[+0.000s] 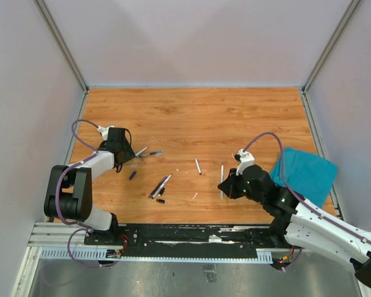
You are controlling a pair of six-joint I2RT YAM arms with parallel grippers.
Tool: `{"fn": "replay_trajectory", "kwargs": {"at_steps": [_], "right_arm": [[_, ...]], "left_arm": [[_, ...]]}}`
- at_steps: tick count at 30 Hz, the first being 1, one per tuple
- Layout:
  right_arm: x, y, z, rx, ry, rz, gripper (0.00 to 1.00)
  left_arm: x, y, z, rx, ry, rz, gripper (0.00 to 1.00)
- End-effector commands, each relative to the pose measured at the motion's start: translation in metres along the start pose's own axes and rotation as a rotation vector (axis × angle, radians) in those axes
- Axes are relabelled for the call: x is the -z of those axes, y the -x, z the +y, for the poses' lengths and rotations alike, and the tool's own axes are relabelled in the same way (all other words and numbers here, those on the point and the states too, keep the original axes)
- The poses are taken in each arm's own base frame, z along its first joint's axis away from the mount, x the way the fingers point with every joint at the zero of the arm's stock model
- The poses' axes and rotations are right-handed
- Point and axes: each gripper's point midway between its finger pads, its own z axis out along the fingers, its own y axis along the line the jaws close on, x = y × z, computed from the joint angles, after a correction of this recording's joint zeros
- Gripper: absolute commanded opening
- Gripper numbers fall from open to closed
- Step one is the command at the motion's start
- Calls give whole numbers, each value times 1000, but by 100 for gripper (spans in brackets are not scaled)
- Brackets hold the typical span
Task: Insert the pens into the pen caps
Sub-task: Pick up the pen cap from the center of the board.
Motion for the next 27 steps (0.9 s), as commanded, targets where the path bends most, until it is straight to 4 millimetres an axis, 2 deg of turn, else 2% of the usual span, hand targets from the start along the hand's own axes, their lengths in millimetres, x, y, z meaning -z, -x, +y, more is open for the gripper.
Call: {"fn": "replay_trajectory", "kwargs": {"at_steps": [1,5,12,20,27], "right_arm": [[-2,-2,5,-6,20,-3,3],[-2,-2,5,-5,21,-2,3],[-2,-3,4,-6,21,-1,3],[-2,-3,4,-3,20,0,3],[-2,-2,5,-1,22,4,3]], "left_arm": [[6,-9,12,-23,27,23,62],[7,-12,14,-27,29,25,59],[5,-17,9,-54,-8,45,61],[3,-10,16,-120,32,35,66],[-2,-7,12,-177,21,41,64]]}}
